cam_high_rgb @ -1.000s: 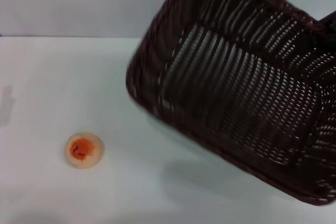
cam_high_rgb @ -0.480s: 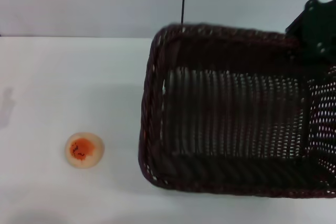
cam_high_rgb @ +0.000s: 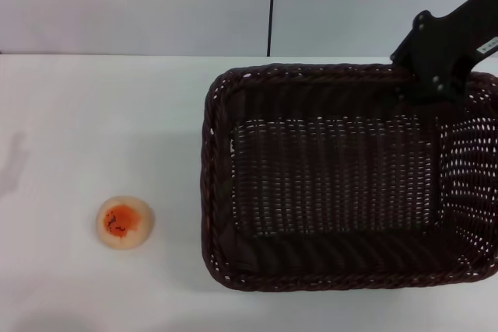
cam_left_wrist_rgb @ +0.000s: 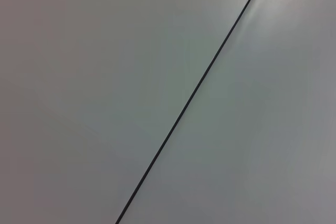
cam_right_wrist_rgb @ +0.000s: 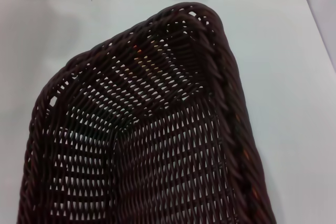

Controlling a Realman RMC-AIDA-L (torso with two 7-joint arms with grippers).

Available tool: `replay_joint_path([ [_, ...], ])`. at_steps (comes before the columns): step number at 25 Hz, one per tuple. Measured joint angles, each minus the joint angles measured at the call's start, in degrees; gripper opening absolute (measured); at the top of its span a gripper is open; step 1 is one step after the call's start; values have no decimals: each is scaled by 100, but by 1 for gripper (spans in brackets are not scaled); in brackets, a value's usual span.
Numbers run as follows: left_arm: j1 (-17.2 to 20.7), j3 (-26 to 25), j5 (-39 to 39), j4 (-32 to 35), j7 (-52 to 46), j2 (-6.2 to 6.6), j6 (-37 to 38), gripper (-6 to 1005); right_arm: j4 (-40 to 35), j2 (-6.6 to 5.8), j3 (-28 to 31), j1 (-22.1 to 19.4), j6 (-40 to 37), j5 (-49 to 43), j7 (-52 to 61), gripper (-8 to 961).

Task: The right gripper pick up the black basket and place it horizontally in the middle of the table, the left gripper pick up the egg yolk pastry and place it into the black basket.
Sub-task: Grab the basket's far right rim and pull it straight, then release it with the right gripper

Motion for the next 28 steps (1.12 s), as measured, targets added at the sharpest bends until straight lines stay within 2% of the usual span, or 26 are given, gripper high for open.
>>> replay_joint_path([
  [5, -9, -13, 1, 1, -2, 6, 0, 808, 230, 7, -17, 106, 211, -10, -102, 139],
  [13, -1, -8, -11, 1, -20, 11, -5, 806, 306, 106, -75, 113, 479, -11, -383, 139],
  [21, 27, -6, -28, 0, -43, 0, -11, 804, 413, 142, -229, 132, 693, -79, -488, 139],
  [28, 78, 50, -2, -3, -45, -15, -76, 803, 388, 209, -321, 130, 792, -90, -634, 185],
])
